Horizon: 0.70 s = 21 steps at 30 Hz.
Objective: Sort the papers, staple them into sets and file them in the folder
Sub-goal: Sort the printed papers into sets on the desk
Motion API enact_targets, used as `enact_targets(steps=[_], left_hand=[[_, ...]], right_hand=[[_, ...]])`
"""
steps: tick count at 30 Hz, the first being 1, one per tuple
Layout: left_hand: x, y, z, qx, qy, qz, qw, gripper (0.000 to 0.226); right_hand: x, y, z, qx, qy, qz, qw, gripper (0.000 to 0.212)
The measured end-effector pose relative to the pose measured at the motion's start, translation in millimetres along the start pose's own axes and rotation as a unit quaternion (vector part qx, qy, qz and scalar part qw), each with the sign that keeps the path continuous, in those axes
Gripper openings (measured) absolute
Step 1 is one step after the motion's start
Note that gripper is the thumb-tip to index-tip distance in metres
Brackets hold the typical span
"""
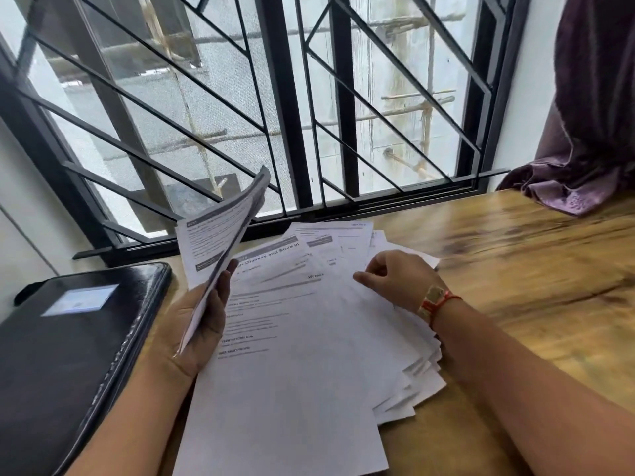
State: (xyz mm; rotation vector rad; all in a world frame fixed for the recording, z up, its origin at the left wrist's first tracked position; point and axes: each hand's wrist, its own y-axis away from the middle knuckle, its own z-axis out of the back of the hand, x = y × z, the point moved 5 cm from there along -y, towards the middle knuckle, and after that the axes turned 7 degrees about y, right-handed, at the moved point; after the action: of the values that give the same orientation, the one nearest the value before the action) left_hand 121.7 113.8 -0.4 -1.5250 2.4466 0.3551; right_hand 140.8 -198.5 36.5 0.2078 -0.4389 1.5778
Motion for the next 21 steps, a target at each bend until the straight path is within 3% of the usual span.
enact_targets(steps=[4, 7, 13, 17, 21], left_hand=[[6, 0, -6, 0.008, -0.003, 0.015, 1.0, 0.055], [3, 2, -23, 0.008, -0.001, -0.072, 0.997, 0.1], [-5, 0, -15, -0.023, -0.053, -0.103, 0.993, 0.102], [-6, -1, -14, -0.034, -0.108, -0.111, 0.987, 0.062], [-2, 0, -12, -0.032, -0.03, -0.07, 0.997, 0.08]], right_hand=[[24, 12, -8, 0.039, 0.011, 0.099, 0.994, 0.049], [43, 25, -20, 0.091, 0.018, 0.182, 0.979, 0.064], [47, 34, -43, 0.188, 0.146, 0.205, 0.949, 0.08], [35, 24, -37, 0.195, 0.147, 0.177, 0.954, 0.08], [24, 17, -33, 0.198, 0.13, 0.159, 0.958, 0.08]])
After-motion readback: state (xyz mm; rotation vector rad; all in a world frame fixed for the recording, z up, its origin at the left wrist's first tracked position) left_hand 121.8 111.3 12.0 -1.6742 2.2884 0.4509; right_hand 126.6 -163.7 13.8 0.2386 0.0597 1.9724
